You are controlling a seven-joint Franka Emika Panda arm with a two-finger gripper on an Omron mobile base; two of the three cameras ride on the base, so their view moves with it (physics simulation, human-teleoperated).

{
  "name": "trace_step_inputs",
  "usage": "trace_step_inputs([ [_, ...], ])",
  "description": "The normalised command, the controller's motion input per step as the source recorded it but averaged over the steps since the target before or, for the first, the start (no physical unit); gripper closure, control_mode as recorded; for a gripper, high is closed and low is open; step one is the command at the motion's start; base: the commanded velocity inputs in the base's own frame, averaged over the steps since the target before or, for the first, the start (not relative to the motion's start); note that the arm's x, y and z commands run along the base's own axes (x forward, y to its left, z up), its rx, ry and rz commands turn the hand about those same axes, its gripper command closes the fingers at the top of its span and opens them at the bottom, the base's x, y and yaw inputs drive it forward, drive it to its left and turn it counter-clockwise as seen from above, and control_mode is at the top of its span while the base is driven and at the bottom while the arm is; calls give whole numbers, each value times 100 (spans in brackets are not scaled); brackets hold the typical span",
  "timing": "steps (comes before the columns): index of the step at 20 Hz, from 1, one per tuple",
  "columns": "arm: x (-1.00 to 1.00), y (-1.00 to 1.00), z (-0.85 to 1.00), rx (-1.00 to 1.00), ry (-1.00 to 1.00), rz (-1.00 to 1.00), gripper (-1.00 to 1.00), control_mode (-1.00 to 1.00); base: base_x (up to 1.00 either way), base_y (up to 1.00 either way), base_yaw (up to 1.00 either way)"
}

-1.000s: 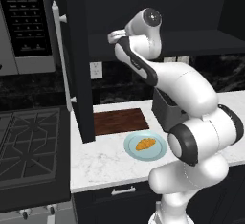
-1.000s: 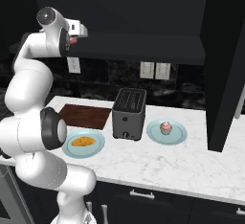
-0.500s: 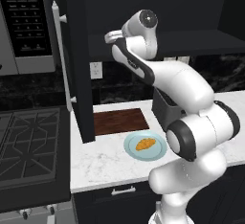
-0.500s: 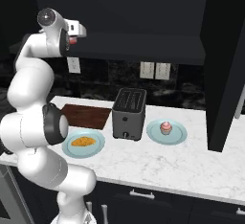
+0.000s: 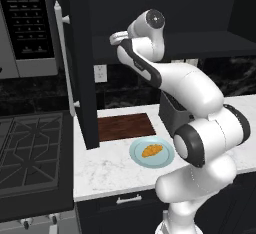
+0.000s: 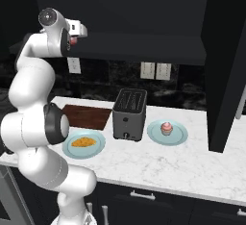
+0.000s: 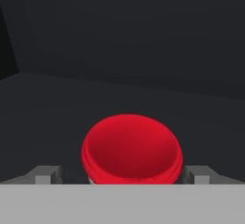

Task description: From the different types of pastries on the counter, select a croissant and place it on the cutting board. Then retrieve a jar of jam from the cabinet and place it alongside the croissant on the cutting board.

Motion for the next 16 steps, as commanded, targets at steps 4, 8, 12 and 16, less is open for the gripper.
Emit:
trace_step_inputs([
  [4, 6, 0, 0, 0, 0, 0, -100, -100, 0, 0, 0],
  [8, 0, 0, 0, 0, 0, 0, 100, -100, 0, 0, 0],
  [12, 0, 0, 0, 0, 0, 0, 100, -100, 0, 0, 0],
  [16, -14, 0, 0, 0, 0, 0, 100, -100, 0, 0, 0],
])
